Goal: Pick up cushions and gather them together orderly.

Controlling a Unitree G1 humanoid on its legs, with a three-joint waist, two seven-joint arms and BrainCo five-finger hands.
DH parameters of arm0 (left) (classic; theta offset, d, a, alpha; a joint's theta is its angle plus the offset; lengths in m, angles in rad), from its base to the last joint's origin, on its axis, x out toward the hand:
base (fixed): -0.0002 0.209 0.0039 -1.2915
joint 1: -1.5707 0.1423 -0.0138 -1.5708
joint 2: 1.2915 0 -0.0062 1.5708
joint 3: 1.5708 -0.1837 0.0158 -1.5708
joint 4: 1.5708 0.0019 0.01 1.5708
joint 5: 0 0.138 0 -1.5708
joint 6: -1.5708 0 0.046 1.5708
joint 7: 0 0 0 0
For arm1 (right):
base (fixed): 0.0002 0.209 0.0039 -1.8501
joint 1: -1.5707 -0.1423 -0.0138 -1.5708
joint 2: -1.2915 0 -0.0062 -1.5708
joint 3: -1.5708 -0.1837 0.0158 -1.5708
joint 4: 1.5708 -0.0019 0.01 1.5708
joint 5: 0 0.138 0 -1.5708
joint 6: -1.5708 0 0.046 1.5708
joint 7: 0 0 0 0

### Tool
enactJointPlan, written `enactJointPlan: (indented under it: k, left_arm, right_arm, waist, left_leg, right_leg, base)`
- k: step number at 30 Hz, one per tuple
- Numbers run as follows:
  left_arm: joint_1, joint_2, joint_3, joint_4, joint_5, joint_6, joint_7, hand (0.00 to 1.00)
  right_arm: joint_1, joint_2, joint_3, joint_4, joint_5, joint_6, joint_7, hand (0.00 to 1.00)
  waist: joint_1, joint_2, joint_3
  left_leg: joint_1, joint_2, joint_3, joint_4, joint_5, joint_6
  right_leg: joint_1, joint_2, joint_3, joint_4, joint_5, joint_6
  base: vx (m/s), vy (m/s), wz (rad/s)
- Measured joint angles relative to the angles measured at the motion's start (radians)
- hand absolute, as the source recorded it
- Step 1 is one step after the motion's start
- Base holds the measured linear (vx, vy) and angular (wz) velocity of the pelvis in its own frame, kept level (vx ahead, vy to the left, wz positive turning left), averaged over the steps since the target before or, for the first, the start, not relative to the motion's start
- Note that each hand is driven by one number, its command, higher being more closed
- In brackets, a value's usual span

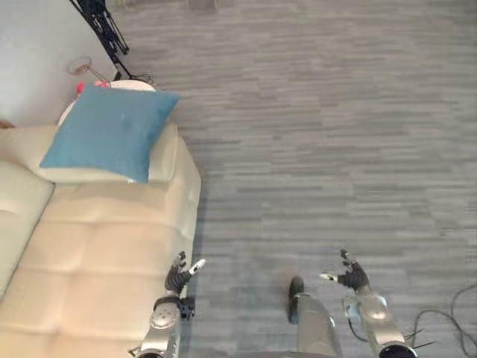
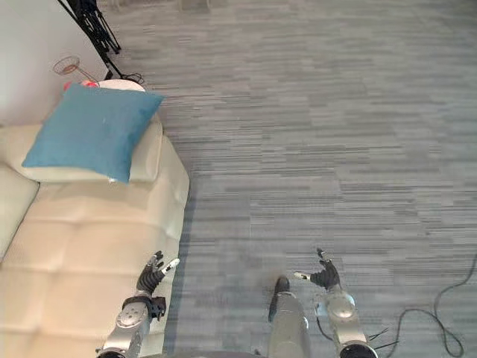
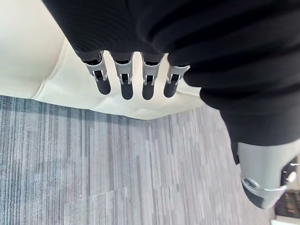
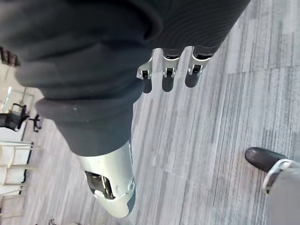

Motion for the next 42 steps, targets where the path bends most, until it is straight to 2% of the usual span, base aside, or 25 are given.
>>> enactJointPlan:
  k: [1,2,4,7,8,9,10,11,13,15,16,17,19,22,24,25,27,28,29,30,32,35,36,39,42]
  left_arm:
    - [-0.001,-0.007,0.001,0.004,0.000,0.002,-0.002,0.00]
    - [0.001,-0.009,0.002,0.006,0.000,0.004,-0.007,0.00]
    - [0.005,-0.008,0.001,0.002,-0.002,0.003,-0.018,0.00]
    - [0.027,-0.008,0.010,-0.014,-0.002,-0.002,-0.019,0.00]
    - [0.030,-0.013,0.020,-0.013,-0.002,-0.001,-0.018,0.00]
    - [0.040,-0.027,0.033,-0.014,-0.003,-0.001,-0.016,0.00]
    - [0.046,-0.032,0.034,-0.014,-0.003,-0.002,-0.014,0.00]
    - [0.052,-0.023,0.039,-0.005,-0.003,0.000,-0.013,0.00]
    - [0.044,-0.029,0.047,-0.007,-0.004,0.003,-0.012,0.00]
    - [0.060,-0.046,0.060,-0.004,-0.005,0.005,-0.013,0.00]
    - [0.077,-0.041,0.060,-0.003,-0.006,0.008,-0.013,0.00]
    - [0.082,-0.031,0.063,-0.004,-0.008,0.008,-0.012,0.00]
    - [0.081,-0.017,0.066,-0.004,-0.013,0.009,-0.011,0.00]
    - [0.084,-0.016,0.081,-0.016,-0.026,0.008,0.008,0.00]
    - [0.075,-0.016,0.085,-0.022,-0.027,0.006,0.008,0.00]
    - [0.063,-0.019,0.089,-0.022,-0.028,0.005,0.009,0.00]
    - [0.057,-0.021,0.088,-0.024,-0.028,-0.005,0.010,0.00]
    - [0.055,-0.019,0.088,-0.023,-0.029,-0.011,0.011,0.00]
    - [0.053,-0.046,0.087,-0.025,-0.035,-0.011,0.012,0.00]
    - [0.067,-0.053,0.088,-0.029,-0.036,-0.013,0.012,0.00]
    - [0.068,-0.063,0.087,-0.032,-0.044,-0.013,0.008,0.00]
    - [0.067,-0.064,0.084,-0.047,-0.046,-0.014,0.004,0.00]
    - [0.067,-0.059,0.078,-0.057,-0.046,-0.014,0.005,0.00]
    - [0.063,-0.038,0.077,-0.072,-0.046,-0.013,0.004,0.00]
    - [0.081,0.006,0.077,-0.060,-0.045,-0.002,0.003,0.00]
  right_arm:
    - [-0.004,0.003,0.001,0.001,0.008,0.003,0.000,0.00]
    - [0.003,0.020,-0.001,0.001,0.025,0.001,-0.003,0.00]
    - [0.011,0.028,-0.001,-0.001,0.034,-0.001,-0.003,0.00]
    - [-0.018,0.023,-0.009,-0.014,0.036,-0.003,-0.004,0.00]
    - [-0.021,0.022,-0.017,-0.013,0.036,-0.003,-0.006,0.00]
    - [-0.015,0.017,-0.024,-0.008,0.036,-0.003,-0.007,0.00]
    - [-0.015,0.010,-0.026,-0.004,0.035,-0.003,-0.008,0.00]
    - [-0.019,0.024,-0.030,0.015,0.035,-0.002,-0.009,0.00]
    - [-0.016,0.032,-0.018,0.018,0.035,-0.005,-0.006,0.00]
    - [-0.033,0.040,-0.014,0.037,0.033,-0.005,-0.004,0.00]
    - [-0.030,0.051,-0.015,0.052,0.029,-0.005,-0.003,0.00]
    - [-0.022,0.059,-0.013,0.053,0.026,-0.005,-0.002,0.00]
    - [-0.012,0.060,-0.009,0.054,0.024,-0.003,-0.001,0.00]
    - [-0.005,0.059,-0.006,0.048,0.024,-0.011,0.000,0.00]
    - [0.004,0.052,-0.008,0.041,0.025,-0.019,0.002,0.00]
    - [0.020,0.051,-0.018,0.044,0.025,-0.017,0.004,0.00]
    - [0.059,0.053,-0.018,0.043,0.026,-0.017,0.002,0.00]
    - [0.076,0.055,-0.016,0.043,0.027,-0.016,0.000,0.00]
    - [0.083,0.043,-0.018,0.043,0.028,-0.006,-0.001,0.00]
    - [0.090,0.045,-0.022,0.012,0.029,-0.005,-0.001,0.00]
    - [0.091,0.055,-0.042,-0.028,0.030,-0.008,-0.002,0.00]
    - [0.112,0.064,-0.066,-0.037,0.059,-0.013,-0.005,0.00]
    - [0.110,0.056,-0.070,-0.037,0.066,-0.019,-0.006,0.00]
    - [0.106,0.063,-0.088,-0.034,0.075,-0.019,-0.008,0.00]
    - [0.090,0.108,-0.085,-0.018,0.075,-0.018,-0.007,0.00]
  waist:
    - [0.009,0.004,0.012]
    - [0.027,-0.014,0.034]
    - [0.047,-0.049,0.031]
    - [0.060,-0.058,0.036]
    - [0.071,-0.050,0.039]
    - [0.080,-0.042,0.039]
    - [0.084,-0.023,0.035]
    - [0.102,-0.023,0.032]
    - [0.103,-0.049,0.018]
    - [0.104,-0.059,0.020]
    - [0.100,-0.077,0.017]
    - [0.098,-0.091,0.015]
    - [0.098,-0.098,0.015]
    - [0.091,-0.090,0.014]
    - [0.069,-0.076,0.013]
    - [0.052,-0.075,0.014]
    - [0.049,-0.086,0.009]
    - [0.046,-0.093,0.011]
    - [0.060,-0.053,0.002]
    - [0.073,-0.048,-0.006]
    - [0.076,-0.046,-0.007]
    - [0.078,-0.064,-0.002]
    - [0.078,-0.065,-0.005]
    - [0.063,-0.073,-0.008]
    - [0.073,-0.102,-0.011]
  left_leg:
    - [-0.060,0.064,0.043,0.159,-0.010,0.021]
    - [-0.123,0.108,0.095,0.316,-0.054,0.080]
    - [-0.193,0.083,0.153,0.294,-0.071,0.097]
    - [-0.342,0.010,0.201,0.008,-0.073,0.101]
    - [-0.359,-0.036,0.192,-0.179,-0.054,0.076]
    - [-0.347,-0.077,0.194,-0.389,0.001,0.045]
    - [-0.344,-0.080,0.200,-0.478,0.063,0.056]
    - [-0.327,-0.092,0.204,-0.462,0.158,0.201]
    - [-0.345,-0.123,0.193,-0.398,0.074,0.221]
    - [-0.329,-0.138,0.180,-0.306,-0.024,0.247]
    - [-0.291,-0.164,0.161,-0.274,-0.079,0.252]
    - [-0.261,-0.183,0.145,-0.262,-0.115,0.255]
    - [-0.193,-0.214,0.090,-0.267,-0.148,0.269]
    - [-0.077,-0.239,-0.031,-0.349,-0.149,0.270]
    - [-0.055,-0.238,-0.127,-0.365,-0.149,0.269]
    - [-0.040,-0.238,-0.175,-0.360,-0.153,0.254]
    - [-0.033,-0.238,-0.230,-0.311,-0.196,0.164]
    - [-0.044,-0.238,-0.257,-0.269,-0.231,0.113]
    - [-0.060,-0.194,-0.282,-0.232,-0.243,0.089]
    - [-0.068,-0.172,-0.273,-0.221,-0.223,0.054]
    - [-0.097,-0.114,-0.160,-0.212,-0.160,0.015]
    - [-0.120,-0.020,0.120,-0.188,-0.133,0.072]
    - [-0.128,0.005,0.216,-0.226,-0.093,0.118]
    - [-0.147,0.008,0.404,-0.282,-0.082,0.125]
    - [-0.140,-0.013,0.422,-0.323,-0.078,0.132]
  right_leg:
    - [0.071,0.031,-0.013,-0.043,-0.014,-0.009]
    - [0.212,0.057,-0.017,-0.136,-0.026,-0.018]
    - [0.311,0.049,-0.012,-0.221,-0.027,-0.017]
    - [0.427,0.044,-0.007,-0.332,-0.034,-0.004]
    - [0.479,0.036,-0.014,-0.363,-0.048,0.023]
    - [0.532,0.042,-0.024,-0.394,-0.066,0.052]
    - [0.560,0.056,-0.027,-0.406,-0.080,0.068]
    - [0.600,0.048,-0.022,-0.406,-0.113,0.099]
    - [0.586,0.003,-0.043,-0.331,-0.123,0.115]
    - [0.505,-0.065,-0.030,-0.028,-0.149,0.168]
    - [0.424,-0.119,0.012,0.229,-0.096,0.248]
    - [0.362,-0.142,0.058,0.404,-0.050,0.294]
    - [0.275,-0.157,0.069,0.606,-0.114,0.235]
    - [0.170,-0.119,0.031,0.495,-0.207,0.121]
    - [0.107,-0.042,0.107,0.302,-0.219,0.113]
    - [0.093,0.008,0.218,0.148,-0.208,0.130]
    - [0.105,0.031,0.343,-0.061,-0.103,0.149]
    - [0.117,0.014,0.344,-0.084,0.029,0.166]
    - [0.130,0.021,0.259,-0.037,-0.006,0.136]
    - [0.140,0.016,0.209,-0.030,-0.032,0.119]
    - [0.208,-0.010,0.095,-0.060,-0.050,0.092]
    - [0.348,-0.036,-0.049,-0.150,-0.056,0.081]
    - [0.360,-0.047,-0.094,-0.152,-0.065,0.090]
    - [0.377,-0.083,-0.198,-0.171,-0.093,0.115]
    - [0.390,-0.088,-0.220,-0.175,-0.089,0.119]
  base:
    - [0.61,-0.237,-0.06]
    - [0.72,-0.261,-0.11]
    - [0.54,-0.137,-0.12]
    - [0.54,-0.021,-0.14]
    - [0.53,0.107,-0.07]
    - [0.65,0.142,-0.02]
    - [0.56,0.167,0.01]
    - [0.57,0.175,0.19]
    - [0.50,0.168,0.31]
    - [0.61,0.256,0.37]
    - [0.66,0.264,0.57]
    - [0.56,0.144,0.68]
    - [0.49,0.047,0.86]
    - [0.49,-0.037,0.98]
    - [0.46,-0.151,1.52]
    - [0.48,-0.224,1.90]
    - [0.41,-0.250,1.83]
    - [0.36,-0.284,1.51]
    - [0.40,-0.352,1.56]
    - [0.30,-0.258,1.22]
    - [0.25,-0.288,1.56]
    - [0.13,-0.155,1.57]
    - [0.11,-0.060,1.66]
    - [0.05,0.029,1.24]
    - [0.04,0.055,0.49]
